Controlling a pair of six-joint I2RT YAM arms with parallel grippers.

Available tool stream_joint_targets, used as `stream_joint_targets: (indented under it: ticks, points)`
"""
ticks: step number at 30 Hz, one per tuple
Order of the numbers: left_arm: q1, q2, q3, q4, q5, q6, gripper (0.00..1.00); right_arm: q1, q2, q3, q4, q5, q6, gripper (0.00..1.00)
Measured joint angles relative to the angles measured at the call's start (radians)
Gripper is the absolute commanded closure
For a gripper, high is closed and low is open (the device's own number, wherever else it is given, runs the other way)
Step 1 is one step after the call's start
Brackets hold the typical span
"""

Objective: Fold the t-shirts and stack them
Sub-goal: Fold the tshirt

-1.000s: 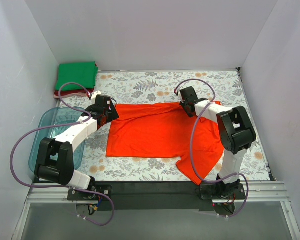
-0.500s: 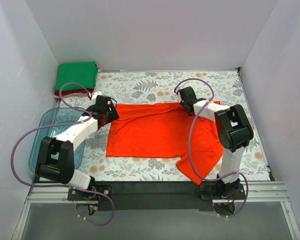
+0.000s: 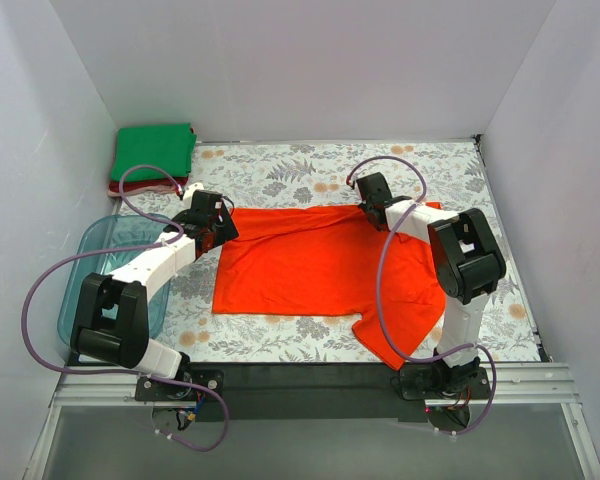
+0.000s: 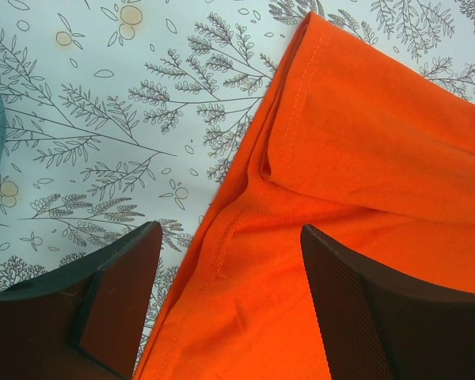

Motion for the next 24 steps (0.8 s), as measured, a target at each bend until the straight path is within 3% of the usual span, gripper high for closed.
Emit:
stream_joint_targets:
  ticks: [11,24]
  points:
    - [0.000,0.000,0.000,0.000,0.008,0.000,0.30,0.027,-0.080,-0.011,-0.078,-0.080,0.032,0.99]
    - [0.000,0.002,0.000,0.000,0.016,0.000,0.30,0.029,-0.131,0.006,-0.348,-0.278,0.197,0.99]
